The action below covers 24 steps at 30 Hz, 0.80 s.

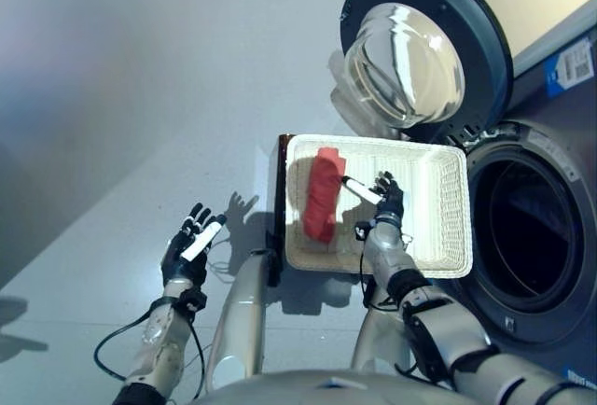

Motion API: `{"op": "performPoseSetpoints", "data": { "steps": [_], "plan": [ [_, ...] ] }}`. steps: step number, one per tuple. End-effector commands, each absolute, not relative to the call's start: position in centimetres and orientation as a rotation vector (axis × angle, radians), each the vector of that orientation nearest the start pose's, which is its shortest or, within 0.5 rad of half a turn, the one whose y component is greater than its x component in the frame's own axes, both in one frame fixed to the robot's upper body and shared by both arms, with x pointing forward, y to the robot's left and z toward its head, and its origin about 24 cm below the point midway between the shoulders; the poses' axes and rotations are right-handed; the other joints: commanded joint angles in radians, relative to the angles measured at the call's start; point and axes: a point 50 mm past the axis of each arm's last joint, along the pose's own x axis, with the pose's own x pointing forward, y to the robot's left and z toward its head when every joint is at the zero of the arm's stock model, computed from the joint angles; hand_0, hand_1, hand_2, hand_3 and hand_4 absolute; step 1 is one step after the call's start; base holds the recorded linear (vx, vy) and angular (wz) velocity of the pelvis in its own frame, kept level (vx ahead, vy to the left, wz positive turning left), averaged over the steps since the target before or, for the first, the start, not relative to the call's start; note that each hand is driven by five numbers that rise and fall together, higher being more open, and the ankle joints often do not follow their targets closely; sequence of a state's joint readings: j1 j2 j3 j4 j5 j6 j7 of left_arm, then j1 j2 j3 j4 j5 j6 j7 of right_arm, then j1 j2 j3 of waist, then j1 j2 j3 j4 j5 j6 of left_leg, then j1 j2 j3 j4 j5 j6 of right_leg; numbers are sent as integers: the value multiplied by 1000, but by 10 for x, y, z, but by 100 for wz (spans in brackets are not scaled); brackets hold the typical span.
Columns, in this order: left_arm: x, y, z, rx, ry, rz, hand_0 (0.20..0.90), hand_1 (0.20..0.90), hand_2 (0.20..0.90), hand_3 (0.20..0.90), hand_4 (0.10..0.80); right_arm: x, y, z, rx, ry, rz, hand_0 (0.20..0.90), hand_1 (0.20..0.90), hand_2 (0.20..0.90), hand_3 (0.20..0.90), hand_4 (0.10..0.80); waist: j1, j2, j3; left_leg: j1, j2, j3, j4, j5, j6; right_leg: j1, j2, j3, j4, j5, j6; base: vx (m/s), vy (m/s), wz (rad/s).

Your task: Pick up the clothes and place them into the washing machine

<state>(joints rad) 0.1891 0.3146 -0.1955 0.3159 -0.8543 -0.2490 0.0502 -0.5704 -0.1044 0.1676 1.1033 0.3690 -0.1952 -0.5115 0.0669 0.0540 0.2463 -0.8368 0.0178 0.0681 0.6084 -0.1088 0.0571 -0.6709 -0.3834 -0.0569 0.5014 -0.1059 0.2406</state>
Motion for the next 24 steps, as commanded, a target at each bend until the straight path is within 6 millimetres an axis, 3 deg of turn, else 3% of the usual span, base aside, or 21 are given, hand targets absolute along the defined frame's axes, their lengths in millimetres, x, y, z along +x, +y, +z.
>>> {"op": "performPoseSetpoints", "data": {
  "steps": [1, 10, 11, 14, 15, 18, 20, 21, 24],
  "plan": [
    [196, 232, -15, -396, 127, 211, 900, 900, 900, 900, 800, 341, -158, 0, -181, 303, -410, 900, 900, 900, 900, 800, 47, 21, -5, 10, 57, -75, -83, 73, -130, 33, -9, 24, -31, 71, -52, 0, 0, 0],
    [201, 224, -11, -350, 144, 134, 900, 900, 900, 900, 800, 337, -144, -16, -314, 511, -401, 900, 900, 900, 900, 800, 104, 42, 10, 6, 35, -90, -79, 74, -127, 61, -18, 1, -23, 61, -50, 16, -8, 9],
    [202, 224, -11, -344, 145, 129, 900, 900, 900, 900, 800, 336, -143, -17, -322, 523, -399, 900, 900, 900, 900, 800, 110, 42, 7, 13, 34, -96, -62, 34, -133, 72, -21, -2, -7, 23, -45, 121, -45, 20],
    [204, 222, -7, -329, 137, 103, 900, 900, 900, 900, 800, 336, -140, -18, -327, 546, -394, 900, 900, 900, 900, 800, 128, 48, 9, 8, 25, -105, -57, 32, -131, 78, -26, -15, -1, 20, -42, 21, -12, 27],
    [205, 221, -6, -328, 136, 97, 900, 900, 900, 900, 800, 336, -139, -18, -329, 555, -391, 900, 900, 900, 900, 800, 135, 53, 14, 0, 21, -103, -73, 71, -124, 72, -27, -20, -16, 54, -45, -81, 25, 19],
    [206, 220, -5, -320, 136, 81, 900, 900, 900, 900, 800, 335, -138, -20, -335, 577, -387, 900, 900, 900, 900, 800, 148, 57, 15, -4, 16, -111, -72, 71, -122, 79, -32, -29, -16, 52, -43, -19, 0, 13],
    [207, 219, -2, -314, 127, 68, 900, 900, 900, 900, 800, 333, -143, -22, -325, 611, -413, 900, 900, 900, 900, 800, 161, 60, 17, -9, 10, -118, -71, 69, -121, 84, -34, -37, -14, 51, -40, 69, -42, 7],
    [208, 218, -1, -310, 126, 60, 900, 900, 900, 900, 800, 330, -148, -26, -323, 636, -431, 900, 900, 900, 900, 800, 167, 61, 16, -7, 6, -125, -51, 26, -125, 94, -38, -41, 3, 14, -33, 111, -74, 12],
    [210, 215, 6, -306, 105, 29, 900, 900, 900, 900, 800, 322, -163, -33, -301, 702, -495, 900, 900, 900, 900, 800, 189, 74, 25, -24, -9, -136, -41, 22, -121, 101, -47, -58, 12, 9, -29, 45, -32, 22]
  ]
}}
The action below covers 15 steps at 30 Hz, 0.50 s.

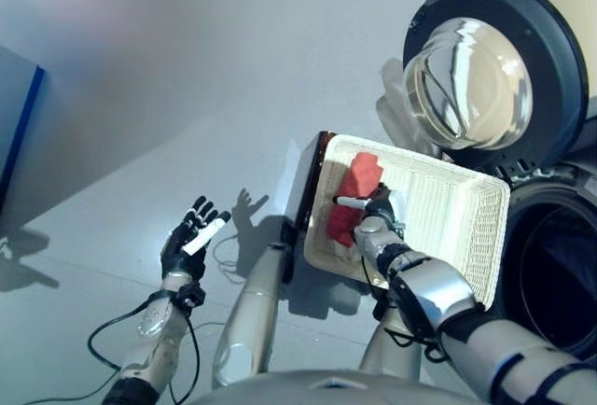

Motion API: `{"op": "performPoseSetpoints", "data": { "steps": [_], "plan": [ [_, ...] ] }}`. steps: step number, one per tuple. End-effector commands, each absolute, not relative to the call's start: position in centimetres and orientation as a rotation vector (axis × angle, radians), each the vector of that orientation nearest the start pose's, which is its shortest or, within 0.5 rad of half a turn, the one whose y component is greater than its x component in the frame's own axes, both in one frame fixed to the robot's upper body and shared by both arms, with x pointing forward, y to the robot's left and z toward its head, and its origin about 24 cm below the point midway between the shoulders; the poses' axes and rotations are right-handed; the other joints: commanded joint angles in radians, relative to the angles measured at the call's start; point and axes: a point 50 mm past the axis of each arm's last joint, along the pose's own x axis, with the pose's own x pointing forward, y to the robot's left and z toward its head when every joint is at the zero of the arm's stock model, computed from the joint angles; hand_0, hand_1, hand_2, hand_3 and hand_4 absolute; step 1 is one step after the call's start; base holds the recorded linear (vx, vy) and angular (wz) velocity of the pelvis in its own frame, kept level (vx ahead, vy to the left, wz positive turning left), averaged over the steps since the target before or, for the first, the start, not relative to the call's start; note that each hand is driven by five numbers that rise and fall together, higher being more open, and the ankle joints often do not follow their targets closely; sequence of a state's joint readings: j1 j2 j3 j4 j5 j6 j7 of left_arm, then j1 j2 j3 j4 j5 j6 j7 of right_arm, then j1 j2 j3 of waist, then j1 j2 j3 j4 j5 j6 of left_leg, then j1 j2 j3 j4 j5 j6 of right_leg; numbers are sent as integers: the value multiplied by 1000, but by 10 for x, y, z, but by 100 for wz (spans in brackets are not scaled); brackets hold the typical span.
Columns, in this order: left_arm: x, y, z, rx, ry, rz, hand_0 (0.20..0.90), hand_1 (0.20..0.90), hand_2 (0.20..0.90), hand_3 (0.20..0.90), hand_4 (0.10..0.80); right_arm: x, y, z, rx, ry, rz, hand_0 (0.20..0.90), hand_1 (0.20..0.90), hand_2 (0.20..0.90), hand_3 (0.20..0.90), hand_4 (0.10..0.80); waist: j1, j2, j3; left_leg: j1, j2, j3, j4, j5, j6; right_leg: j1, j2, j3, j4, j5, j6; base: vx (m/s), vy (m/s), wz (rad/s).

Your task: Pick up the clothes and place them into the washing machine

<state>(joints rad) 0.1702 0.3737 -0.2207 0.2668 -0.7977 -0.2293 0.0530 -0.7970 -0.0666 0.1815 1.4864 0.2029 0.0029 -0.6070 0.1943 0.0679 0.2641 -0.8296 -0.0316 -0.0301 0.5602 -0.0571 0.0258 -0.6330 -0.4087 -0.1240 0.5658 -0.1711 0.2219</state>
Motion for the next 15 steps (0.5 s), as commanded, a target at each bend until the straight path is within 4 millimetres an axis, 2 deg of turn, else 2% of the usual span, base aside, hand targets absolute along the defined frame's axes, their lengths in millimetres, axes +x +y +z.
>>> {"op": "performPoseSetpoints", "data": {
  "steps": [1, 3, 8, 9, 10, 11, 12, 15],
  "plan": [
    [211, 214, 10, -308, 90, 18, 900, 900, 900, 900, 800, 315, -177, -39, -280, 752, -551, 900, 900, 900, 900, 800, 74, 67, 11, -46, 31, -46, 15, -33, -87, 61, -28, 1, -43, 68, -7, 10, -10, 16],
    [212, 213, 14, -310, 75, 10, 900, 900, 900, 900, 800, 309, -188, -43, -272, 785, -595, 900, 900, 900, 900, 800, 83, 73, 16, -61, 25, -51, 20, -34, -84, 54, -31, -5, -31, 62, -6, -4, -7, 14],
    [212, 212, 16, -307, 73, 3, 900, 900, 900, 900, 800, 304, -201, -45, -252, 808, -645, 900, 900, 900, 900, 800, 99, 81, 20, -97, 15, -58, 37, -37, -79, 26, -40, -13, -7, 52, -6, -16, 3, 23],
    [212, 213, 16, -306, 73, 3, 900, 900, 900, 900, 800, 303, -204, -45, -248, 811, -656, 826, 826, 826, 826, 747, 101, 81, 20, -105, 14, -59, 42, -38, -77, 19, -41, -15, -1, 49, -6, -15, 6, 20],
    [212, 213, 17, -305, 71, 3, 900, 900, 900, 900, 800, 304, -206, -44, -242, 808, -664, 527, 527, 527, 527, 533, 102, 82, 21, -111, 14, -61, 44, -38, -77, 11, -42, -14, 6, 47, -6, -4, 17, 15],
    [211, 213, 17, -307, 68, 5, 900, 900, 900, 900, 800, 304, -208, -43, -236, 804, -673, 480, 480, 480, 480, 500, 103, 83, 22, -115, 13, -62, 47, -39, -76, 3, -44, -14, 13, 45, -7, -2, 12, 12],
    [211, 214, 18, -306, 66, 8, 900, 900, 900, 900, 800, 305, -211, -42, -233, 801, -683, 200, 200, 200, 200, 300, 104, 82, 23, -121, 11, -63, 52, -40, -75, -5, -44, -13, 21, 40, -7, -3, 18, 7],
    [211, 216, 20, -311, 55, 18, 900, 900, 900, 900, 800, 309, -216, -36, -219, 783, -711, 200, 200, 200, 200, 300, 107, 80, 23, -149, 10, -63, 74, -46, -72, -42, -44, 0, 52, 29, -11, -2, 4, 2]
  ]
}}
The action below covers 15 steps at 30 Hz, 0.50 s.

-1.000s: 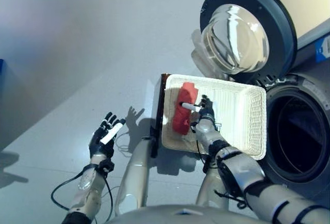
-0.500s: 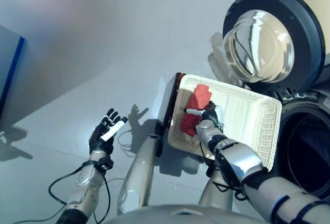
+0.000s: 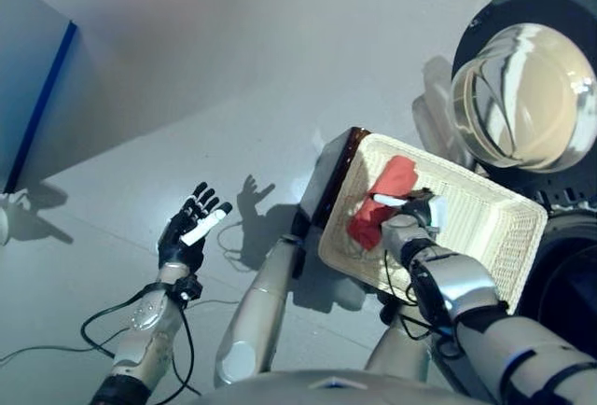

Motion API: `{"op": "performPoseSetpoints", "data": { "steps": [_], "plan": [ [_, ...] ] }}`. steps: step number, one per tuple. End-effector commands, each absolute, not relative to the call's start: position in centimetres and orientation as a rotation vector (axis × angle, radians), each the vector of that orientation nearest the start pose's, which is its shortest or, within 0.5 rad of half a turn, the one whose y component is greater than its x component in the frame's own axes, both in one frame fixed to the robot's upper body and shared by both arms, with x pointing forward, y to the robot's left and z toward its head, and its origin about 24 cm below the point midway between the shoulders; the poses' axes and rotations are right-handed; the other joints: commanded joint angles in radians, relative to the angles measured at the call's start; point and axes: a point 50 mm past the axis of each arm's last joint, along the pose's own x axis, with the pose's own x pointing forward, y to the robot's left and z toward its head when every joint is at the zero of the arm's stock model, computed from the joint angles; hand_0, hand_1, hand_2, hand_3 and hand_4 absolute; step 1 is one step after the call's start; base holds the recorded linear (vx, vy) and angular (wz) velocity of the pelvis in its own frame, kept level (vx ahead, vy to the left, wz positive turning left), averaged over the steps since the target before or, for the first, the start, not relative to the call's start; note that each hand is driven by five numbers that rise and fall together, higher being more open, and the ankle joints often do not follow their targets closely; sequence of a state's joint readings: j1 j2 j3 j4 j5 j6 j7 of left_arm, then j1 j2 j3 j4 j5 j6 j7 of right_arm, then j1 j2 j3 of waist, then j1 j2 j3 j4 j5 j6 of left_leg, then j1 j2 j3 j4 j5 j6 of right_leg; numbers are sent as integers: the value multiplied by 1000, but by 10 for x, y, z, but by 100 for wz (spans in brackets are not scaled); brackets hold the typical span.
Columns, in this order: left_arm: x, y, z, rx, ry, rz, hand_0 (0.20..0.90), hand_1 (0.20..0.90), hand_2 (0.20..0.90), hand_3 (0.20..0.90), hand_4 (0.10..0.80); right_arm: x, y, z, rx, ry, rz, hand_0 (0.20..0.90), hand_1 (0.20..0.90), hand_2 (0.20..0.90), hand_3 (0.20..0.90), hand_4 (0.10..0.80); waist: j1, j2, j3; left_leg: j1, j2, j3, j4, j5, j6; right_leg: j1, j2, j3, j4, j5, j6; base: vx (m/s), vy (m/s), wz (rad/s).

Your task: Pick up the clothes and place them into the washing machine

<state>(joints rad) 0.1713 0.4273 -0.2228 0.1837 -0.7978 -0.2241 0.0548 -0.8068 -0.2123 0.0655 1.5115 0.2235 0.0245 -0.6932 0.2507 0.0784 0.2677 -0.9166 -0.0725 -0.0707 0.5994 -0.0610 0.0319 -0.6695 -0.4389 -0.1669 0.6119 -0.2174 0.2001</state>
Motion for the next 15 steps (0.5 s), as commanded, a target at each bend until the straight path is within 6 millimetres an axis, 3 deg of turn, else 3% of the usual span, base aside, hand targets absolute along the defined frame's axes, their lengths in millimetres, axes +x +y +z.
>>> {"op": "performPoseSetpoints", "data": {
  "steps": [1, 15],
  "plan": [
    [211, 216, 21, -311, 53, 19, 900, 900, 900, 900, 800, 311, -218, -33, -212, 775, -717, 200, 200, 200, 200, 300, 50, 70, 20, -68, 50, -25, 44, -45, -76, -19, -15, 49, 19, 72, 10, 0, 0, 0],
    [210, 223, 19, -313, 56, 66, 900, 900, 900, 900, 800, 311, -217, -33, -138, 765, -740, 200, 200, 200, 200, 300, 15, 50, 3, -87, 67, -7, 81, -70, -69, -71, -13, 80, 60, 54, 1, 3, 8, -1]
  ]
}}
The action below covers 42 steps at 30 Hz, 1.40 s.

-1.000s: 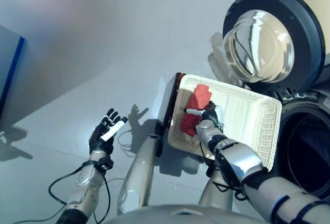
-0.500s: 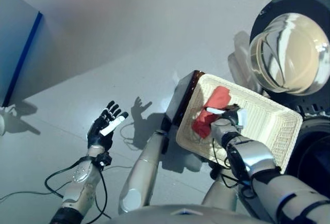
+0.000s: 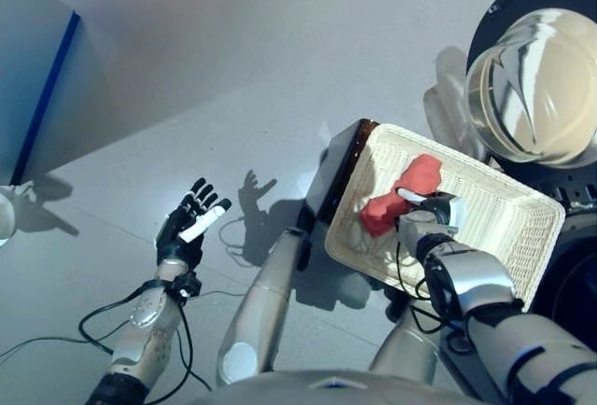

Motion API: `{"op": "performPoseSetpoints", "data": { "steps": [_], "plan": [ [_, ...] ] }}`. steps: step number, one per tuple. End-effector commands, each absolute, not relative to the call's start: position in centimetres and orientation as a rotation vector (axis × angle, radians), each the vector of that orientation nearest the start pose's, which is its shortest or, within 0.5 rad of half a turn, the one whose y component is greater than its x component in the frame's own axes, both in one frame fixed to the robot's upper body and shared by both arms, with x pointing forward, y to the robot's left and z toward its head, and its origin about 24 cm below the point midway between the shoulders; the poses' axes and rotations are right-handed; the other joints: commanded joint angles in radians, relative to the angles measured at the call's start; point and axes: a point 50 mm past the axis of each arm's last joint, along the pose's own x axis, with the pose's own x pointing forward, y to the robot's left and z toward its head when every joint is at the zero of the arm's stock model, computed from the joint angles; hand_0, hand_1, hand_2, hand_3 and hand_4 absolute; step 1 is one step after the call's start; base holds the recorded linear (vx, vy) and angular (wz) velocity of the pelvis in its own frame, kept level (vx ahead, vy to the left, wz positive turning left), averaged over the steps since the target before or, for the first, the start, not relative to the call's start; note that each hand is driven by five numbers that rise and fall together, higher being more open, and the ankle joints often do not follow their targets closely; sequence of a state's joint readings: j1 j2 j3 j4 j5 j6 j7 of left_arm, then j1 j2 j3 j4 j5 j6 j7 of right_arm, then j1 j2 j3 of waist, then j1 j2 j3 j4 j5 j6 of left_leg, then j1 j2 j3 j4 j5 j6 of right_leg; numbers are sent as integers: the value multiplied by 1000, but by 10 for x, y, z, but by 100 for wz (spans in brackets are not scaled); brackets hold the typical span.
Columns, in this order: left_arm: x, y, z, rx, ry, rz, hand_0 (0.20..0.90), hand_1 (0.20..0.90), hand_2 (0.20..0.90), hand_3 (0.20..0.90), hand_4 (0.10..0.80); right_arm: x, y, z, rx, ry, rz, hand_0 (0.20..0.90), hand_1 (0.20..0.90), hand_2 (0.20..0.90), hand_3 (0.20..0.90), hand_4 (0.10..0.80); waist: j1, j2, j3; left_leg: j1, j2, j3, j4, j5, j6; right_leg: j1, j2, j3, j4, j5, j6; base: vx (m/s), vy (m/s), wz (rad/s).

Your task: Pick up the clothes and place them into the washing machine

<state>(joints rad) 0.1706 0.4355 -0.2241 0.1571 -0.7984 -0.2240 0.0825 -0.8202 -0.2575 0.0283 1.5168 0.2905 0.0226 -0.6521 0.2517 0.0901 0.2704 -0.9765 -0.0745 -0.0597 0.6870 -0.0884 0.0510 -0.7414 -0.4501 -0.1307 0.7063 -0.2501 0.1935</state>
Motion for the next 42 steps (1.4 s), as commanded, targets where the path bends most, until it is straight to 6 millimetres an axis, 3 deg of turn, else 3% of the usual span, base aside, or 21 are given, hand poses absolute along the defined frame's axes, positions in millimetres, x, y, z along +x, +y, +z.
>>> {"op": "performPoseSetpoints", "data": {
  "steps": [1, 10, 16, 24, 31, 38, 42],
  "plan": [
    [210, 224, 19, -313, 57, 71, 900, 900, 900, 900, 800, 311, -218, -34, -121, 762, -750, 200, 200, 200, 200, 300, 11, 36, -2, -26, 70, -18, -8, -42, -88, 0, 0, 45, -36, 87, 7, 0, 0, 0],
    [207, 240, 14, -301, 50, 149, 900, 900, 900, 900, 800, 316, -244, -17, 258, 478, -901, 200, 200, 200, 200, 300, -50, -14, 6, 15, 102, -7, -50, -30, -93, 12, 27, 63, -82, 115, 6, 5, -9, -7],
    [202, 247, 4, -352, 74, 191, 900, 900, 900, 900, 800, 293, -269, -24, 513, 284, -916, 200, 200, 200, 200, 300, -113, -49, 19, 62, 139, 4, -64, -25, -101, 31, 50, 72, -106, 119, -2, -14, -28, -28],
    [196, 243, -8, -423, 110, 194, 900, 900, 900, 900, 800, 267, -290, -31, 841, 73, -983, 200, 200, 200, 200, 300, -166, -55, 23, 113, 181, 9, -64, -22, -110, 47, 79, 86, -104, 95, -14, -13, -34, -27],
    [190, 238, -16, -457, 131, 194, 900, 900, 900, 900, 800, 258, -301, -23, 905, -58, -997, 200, 200, 200, 200, 300, -195, -41, 16, 112, 203, 2, -31, -32, -119, 2, 98, 110, -25, 49, -36, -7, -35, -17],
    [184, 238, -22, -465, 148, 214, 900, 900, 900, 900, 800, 273, -307, -2, 889, -133, -996, 200, 200, 200, 200, 300, -194, -28, 1, 107, 219, -9, -12, -39, -129, -36, 120, 124, 40, 8, -55, 12, -56, -6],
    [184, 234, -25, -469, 163, 211, 900, 900, 900, 900, 800, 280, -310, 10, 978, -212, -1039, 200, 200, 200, 200, 300, -191, -15, 1, 117, 227, -14, -3, -48, -134, -42, 130, 130, 75, -21, -62, 11, -50, -9]
  ]
}}
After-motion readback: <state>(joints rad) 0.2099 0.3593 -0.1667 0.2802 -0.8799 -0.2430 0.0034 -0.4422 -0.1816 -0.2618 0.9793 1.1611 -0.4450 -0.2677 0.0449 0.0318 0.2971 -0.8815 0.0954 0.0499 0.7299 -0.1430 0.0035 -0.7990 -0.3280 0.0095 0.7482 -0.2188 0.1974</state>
